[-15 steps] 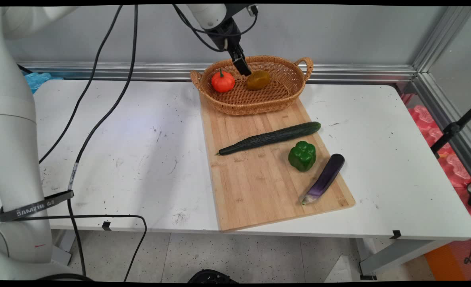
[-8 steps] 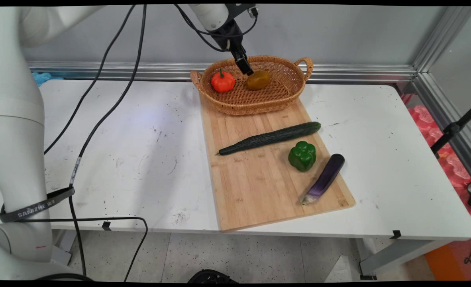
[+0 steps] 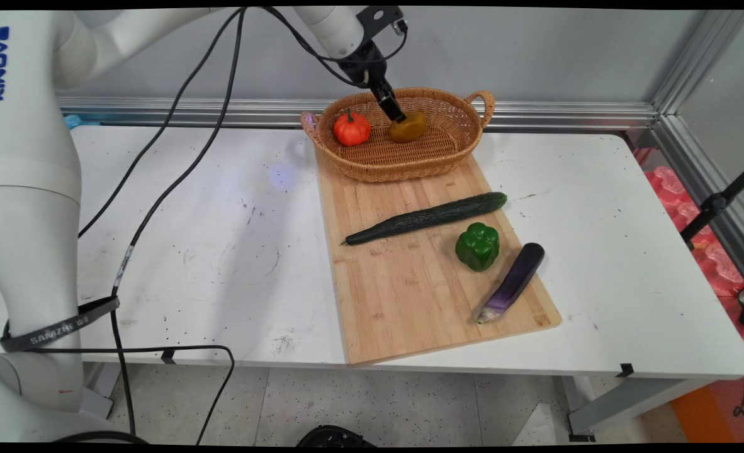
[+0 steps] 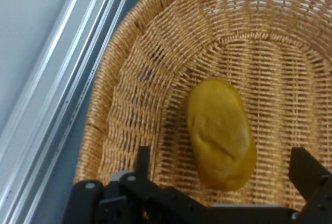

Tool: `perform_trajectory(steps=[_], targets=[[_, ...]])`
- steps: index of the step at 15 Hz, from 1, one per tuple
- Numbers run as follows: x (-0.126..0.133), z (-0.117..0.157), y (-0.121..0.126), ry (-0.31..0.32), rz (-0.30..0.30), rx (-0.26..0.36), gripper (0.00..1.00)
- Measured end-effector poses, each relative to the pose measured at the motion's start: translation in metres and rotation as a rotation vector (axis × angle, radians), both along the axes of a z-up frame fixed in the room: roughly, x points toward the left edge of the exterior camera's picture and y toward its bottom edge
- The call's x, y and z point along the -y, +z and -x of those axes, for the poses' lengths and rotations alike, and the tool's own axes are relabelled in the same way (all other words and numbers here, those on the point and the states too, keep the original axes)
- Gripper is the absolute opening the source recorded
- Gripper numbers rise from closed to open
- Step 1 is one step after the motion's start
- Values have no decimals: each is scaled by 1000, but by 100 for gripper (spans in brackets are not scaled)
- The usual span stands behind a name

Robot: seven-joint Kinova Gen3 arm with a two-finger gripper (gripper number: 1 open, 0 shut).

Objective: Pick up the potato from the vegetable basket

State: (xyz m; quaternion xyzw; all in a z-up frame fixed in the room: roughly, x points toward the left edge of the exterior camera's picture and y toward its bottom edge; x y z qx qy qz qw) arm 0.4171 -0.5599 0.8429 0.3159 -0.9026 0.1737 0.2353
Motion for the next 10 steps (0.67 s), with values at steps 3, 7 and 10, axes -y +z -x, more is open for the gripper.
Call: perform_trajectory(steps=[3, 7, 10], targets=[[7, 2, -10, 7, 0, -26, 100], [14, 4, -21, 7, 6, -41, 100], [18, 6, -29, 4, 11, -46, 100]])
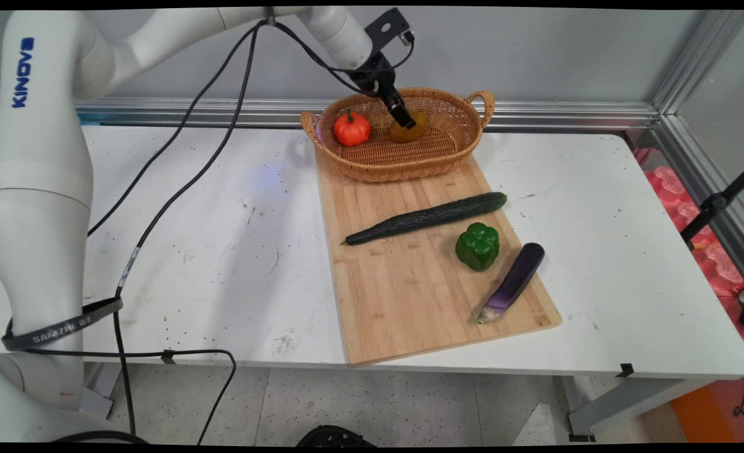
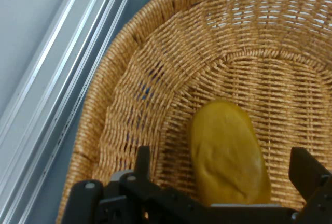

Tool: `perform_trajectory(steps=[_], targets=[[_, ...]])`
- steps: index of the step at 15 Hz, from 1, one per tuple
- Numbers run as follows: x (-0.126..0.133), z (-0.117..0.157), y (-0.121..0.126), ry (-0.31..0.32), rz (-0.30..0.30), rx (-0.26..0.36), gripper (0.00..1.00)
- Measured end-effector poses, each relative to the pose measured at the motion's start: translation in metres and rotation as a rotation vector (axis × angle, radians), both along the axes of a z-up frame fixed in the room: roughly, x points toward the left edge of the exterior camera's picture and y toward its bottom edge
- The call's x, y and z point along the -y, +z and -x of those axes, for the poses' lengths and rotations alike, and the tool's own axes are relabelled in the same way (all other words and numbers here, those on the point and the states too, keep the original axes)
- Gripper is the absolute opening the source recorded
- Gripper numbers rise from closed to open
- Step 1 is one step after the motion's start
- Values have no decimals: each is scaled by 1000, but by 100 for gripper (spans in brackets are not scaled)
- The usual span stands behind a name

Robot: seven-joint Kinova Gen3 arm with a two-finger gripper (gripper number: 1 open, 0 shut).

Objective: Pick up the potato from the vegetable basket, then place the picked object on the cutting board

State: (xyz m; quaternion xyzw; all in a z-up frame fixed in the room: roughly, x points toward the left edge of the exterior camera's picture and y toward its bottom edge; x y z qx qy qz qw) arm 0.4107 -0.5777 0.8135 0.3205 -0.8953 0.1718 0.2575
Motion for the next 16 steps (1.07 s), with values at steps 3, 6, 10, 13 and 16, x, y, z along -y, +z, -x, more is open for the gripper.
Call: perform_trajectory(steps=[3, 6, 10, 13, 16], targets=[[4, 3, -8, -7, 7, -2, 100], [7, 7, -16, -19, 13, -3, 100], [9, 10, -22, -28, 21, -3, 0], [10, 13, -27, -38, 23, -2, 0], [8, 16, -29, -44, 19, -2, 0]])
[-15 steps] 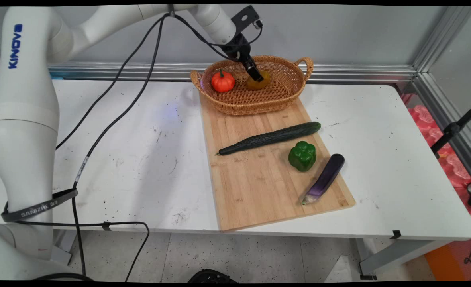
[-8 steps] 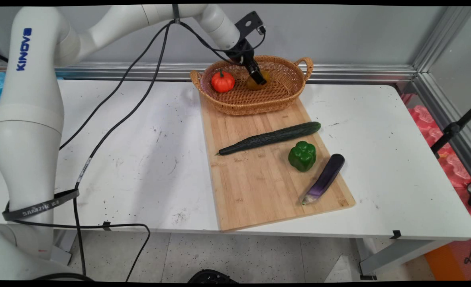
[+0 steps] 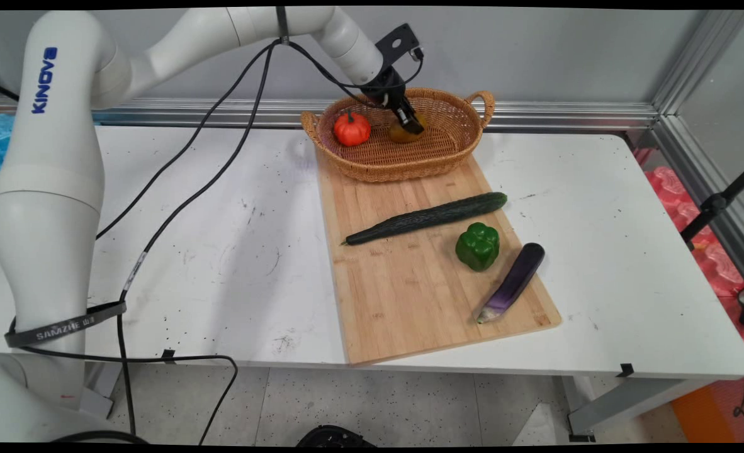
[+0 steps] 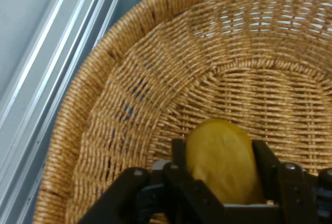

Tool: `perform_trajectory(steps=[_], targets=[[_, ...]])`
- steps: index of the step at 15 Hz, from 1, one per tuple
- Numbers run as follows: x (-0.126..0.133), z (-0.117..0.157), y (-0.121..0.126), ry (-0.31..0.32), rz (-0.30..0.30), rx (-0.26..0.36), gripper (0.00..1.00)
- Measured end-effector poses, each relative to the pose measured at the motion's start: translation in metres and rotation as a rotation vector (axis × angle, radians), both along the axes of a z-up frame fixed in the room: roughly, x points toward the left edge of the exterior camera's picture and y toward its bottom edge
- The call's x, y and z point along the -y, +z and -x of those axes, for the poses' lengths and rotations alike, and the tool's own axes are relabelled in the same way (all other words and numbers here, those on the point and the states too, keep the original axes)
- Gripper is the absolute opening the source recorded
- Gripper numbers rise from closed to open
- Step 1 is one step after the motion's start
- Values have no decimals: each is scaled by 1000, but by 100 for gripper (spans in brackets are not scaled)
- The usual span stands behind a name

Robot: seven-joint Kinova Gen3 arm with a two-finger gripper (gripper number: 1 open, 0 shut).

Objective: Place the picked object on the cutting board

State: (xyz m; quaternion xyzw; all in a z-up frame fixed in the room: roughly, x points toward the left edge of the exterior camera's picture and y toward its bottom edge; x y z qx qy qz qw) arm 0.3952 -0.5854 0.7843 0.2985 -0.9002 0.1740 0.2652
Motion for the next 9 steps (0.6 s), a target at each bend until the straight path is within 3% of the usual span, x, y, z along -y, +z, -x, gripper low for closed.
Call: perform_trajectory(steps=[4, 9], targets=[[-3, 5, 5, 4, 4, 0, 0], [-13, 20, 29, 8, 24, 7, 0]])
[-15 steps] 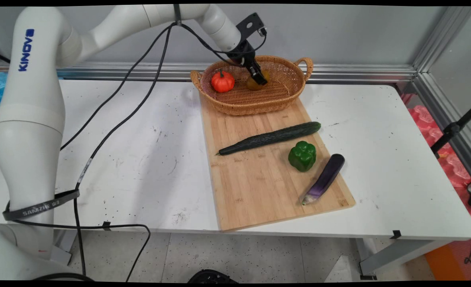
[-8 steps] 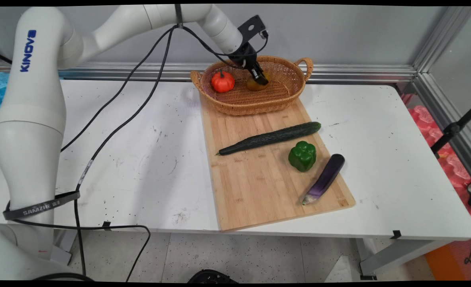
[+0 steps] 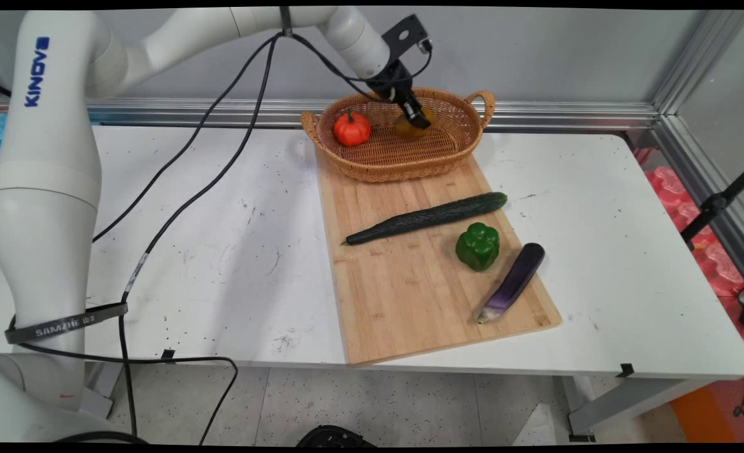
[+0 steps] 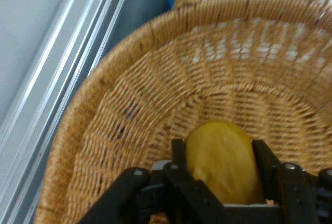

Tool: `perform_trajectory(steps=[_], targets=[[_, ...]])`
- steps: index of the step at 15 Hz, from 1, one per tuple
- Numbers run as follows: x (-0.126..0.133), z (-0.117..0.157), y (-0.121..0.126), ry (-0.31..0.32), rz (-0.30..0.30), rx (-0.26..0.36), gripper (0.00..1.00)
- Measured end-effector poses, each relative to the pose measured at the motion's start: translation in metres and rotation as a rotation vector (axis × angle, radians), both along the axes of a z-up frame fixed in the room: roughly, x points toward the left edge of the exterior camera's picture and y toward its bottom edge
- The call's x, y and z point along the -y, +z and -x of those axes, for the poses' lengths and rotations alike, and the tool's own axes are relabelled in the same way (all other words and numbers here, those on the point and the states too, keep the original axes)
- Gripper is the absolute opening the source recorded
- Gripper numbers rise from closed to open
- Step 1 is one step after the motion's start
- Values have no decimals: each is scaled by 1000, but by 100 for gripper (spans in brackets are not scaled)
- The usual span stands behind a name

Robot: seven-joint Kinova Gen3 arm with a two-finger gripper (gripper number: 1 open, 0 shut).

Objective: Place the picked object on the cutting board

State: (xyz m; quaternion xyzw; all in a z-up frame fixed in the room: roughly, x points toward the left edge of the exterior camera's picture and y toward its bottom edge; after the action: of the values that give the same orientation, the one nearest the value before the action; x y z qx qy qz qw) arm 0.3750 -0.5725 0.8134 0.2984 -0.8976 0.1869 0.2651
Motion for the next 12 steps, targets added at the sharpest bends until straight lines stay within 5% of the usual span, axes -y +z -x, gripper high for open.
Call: perform_trajectory(steps=[12], targets=[[-61, 88, 85, -42, -6, -27, 0]])
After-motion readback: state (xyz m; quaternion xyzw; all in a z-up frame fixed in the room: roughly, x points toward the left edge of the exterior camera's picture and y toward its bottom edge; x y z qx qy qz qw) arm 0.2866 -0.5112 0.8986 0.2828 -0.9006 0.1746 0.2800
